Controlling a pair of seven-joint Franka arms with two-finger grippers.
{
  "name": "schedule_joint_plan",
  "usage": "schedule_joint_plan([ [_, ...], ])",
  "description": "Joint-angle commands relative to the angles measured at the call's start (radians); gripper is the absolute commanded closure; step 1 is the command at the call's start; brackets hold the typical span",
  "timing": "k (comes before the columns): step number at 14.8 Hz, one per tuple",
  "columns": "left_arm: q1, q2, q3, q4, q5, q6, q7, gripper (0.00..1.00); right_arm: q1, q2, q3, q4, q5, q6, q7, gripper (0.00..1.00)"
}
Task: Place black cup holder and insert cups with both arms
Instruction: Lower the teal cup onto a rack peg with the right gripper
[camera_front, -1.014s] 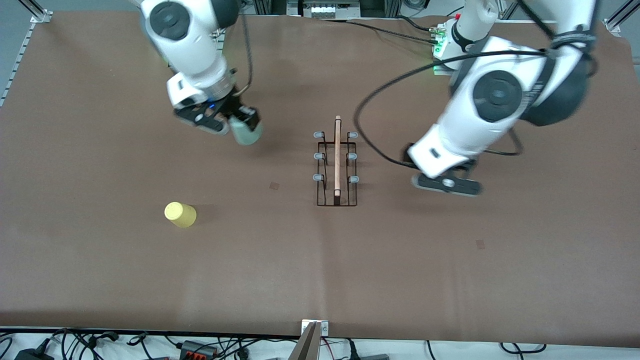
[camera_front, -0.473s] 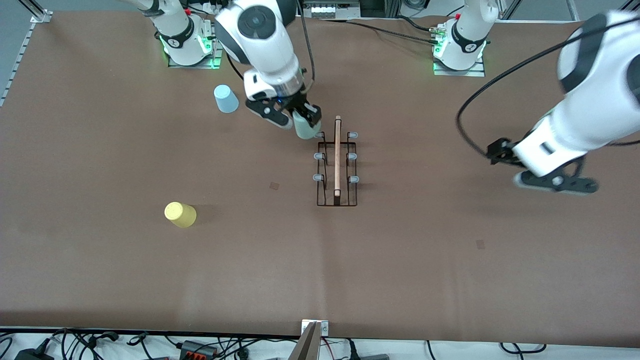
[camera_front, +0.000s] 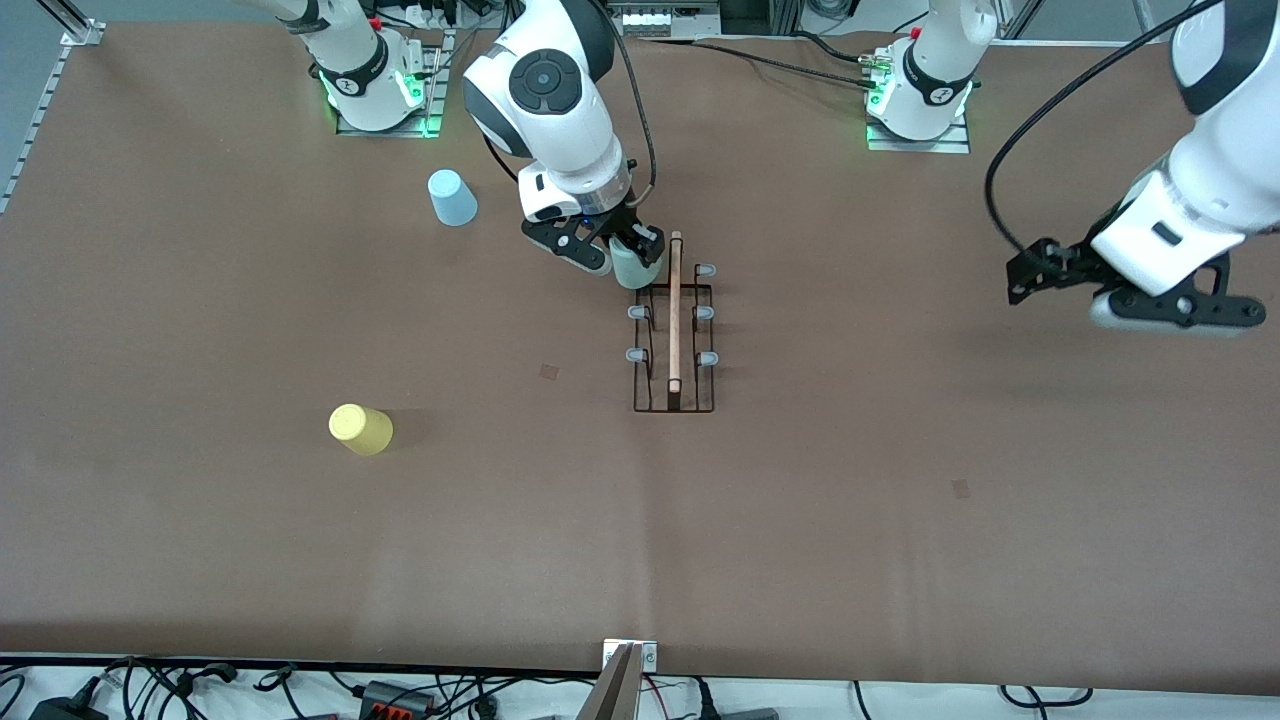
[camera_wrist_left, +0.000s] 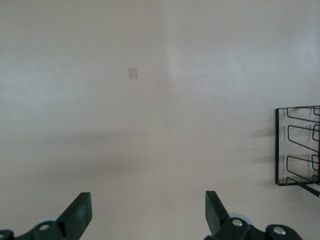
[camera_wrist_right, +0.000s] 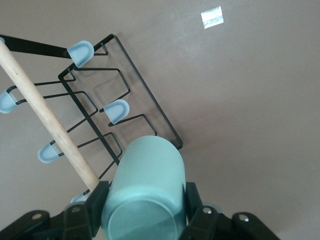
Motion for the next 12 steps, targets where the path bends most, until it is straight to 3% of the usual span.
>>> schedule_joint_plan([
  [1, -0.016, -0.042, 0.028, -0.077, -0.003, 0.034, 0.017, 0.0, 0.032, 0.039, -0.006, 0.015, -0.02, 0.016, 0.03, 0.49],
  [2, -0.014, -0.036, 0.027, -0.07, 0.034, 0.039, 0.017, 0.0, 0.033, 0.045, -0.006, 0.013, -0.021, 0.016, 0.029, 0.44],
  [3, -0.016, -0.036, 0.018, -0.068, 0.072, 0.039, 0.017, 0.0, 0.032, 0.045, -0.006, 0.013, -0.021, 0.016, 0.027, 0.25],
  [4, -0.017, -0.038, 0.013, -0.067, 0.08, 0.033, 0.016, 0.0, 0.029, 0.045, -0.006, 0.013, -0.02, 0.014, 0.024, 0.0],
  [6, -0.017, -0.036, 0.013, -0.064, 0.077, 0.03, 0.016, 0.0, 0.009, 0.031, -0.009, 0.016, -0.02, 0.008, 0.01, 0.0],
  [8, -0.016, -0.035, 0.015, -0.065, 0.073, 0.014, 0.016, 0.0, -0.063, -0.04, -0.007, 0.004, -0.018, -0.028, -0.029, 0.0],
  [12, -0.028, -0.024, 0.013, -0.018, 0.068, -0.035, 0.014, 0.0, -0.255, -0.153, -0.007, -0.008, -0.01, -0.199, -0.372, 0.0],
])
